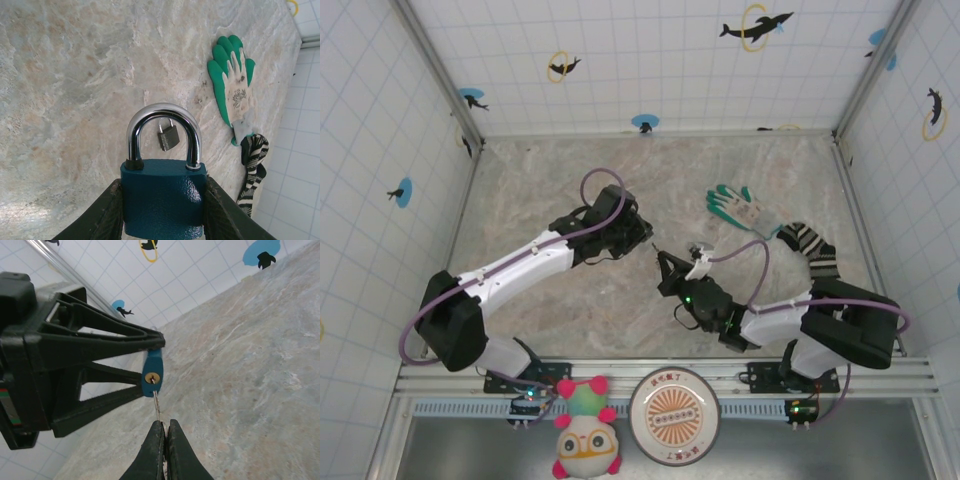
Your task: Unlock with the key
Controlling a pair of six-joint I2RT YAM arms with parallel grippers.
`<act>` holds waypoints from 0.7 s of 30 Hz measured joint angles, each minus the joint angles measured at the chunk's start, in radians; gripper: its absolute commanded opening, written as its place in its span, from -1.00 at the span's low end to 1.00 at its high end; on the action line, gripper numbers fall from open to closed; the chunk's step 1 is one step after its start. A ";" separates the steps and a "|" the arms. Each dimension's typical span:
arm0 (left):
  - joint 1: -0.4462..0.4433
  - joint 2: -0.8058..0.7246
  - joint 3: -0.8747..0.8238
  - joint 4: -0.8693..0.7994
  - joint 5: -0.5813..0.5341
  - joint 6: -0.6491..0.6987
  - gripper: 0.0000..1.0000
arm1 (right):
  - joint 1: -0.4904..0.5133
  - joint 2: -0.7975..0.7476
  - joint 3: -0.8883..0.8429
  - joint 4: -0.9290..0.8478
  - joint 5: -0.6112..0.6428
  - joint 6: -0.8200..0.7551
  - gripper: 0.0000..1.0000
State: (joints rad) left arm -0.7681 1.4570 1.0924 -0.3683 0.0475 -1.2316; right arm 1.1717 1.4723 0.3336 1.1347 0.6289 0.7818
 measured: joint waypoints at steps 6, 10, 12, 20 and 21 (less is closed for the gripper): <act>-0.006 0.000 -0.002 -0.001 -0.012 0.000 -0.52 | 0.000 0.002 0.008 0.006 0.011 0.014 -1.00; -0.015 0.002 -0.002 -0.003 -0.024 0.000 -0.52 | 0.000 0.018 0.008 0.008 0.011 0.026 -1.00; -0.019 0.006 0.000 -0.011 -0.034 0.000 -0.52 | 0.000 0.034 0.008 0.016 0.008 0.033 -1.00; -0.030 0.026 0.005 -0.042 -0.053 0.000 -0.52 | 0.000 0.092 0.008 0.073 0.003 0.071 -1.00; -0.030 0.026 0.005 -0.043 -0.056 0.000 -0.52 | 0.000 0.096 0.008 0.077 0.002 0.074 -1.00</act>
State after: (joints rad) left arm -0.7979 1.4830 1.0969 -0.4114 -0.0086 -1.2316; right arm 1.1717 1.5684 0.3420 1.2121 0.6308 0.8555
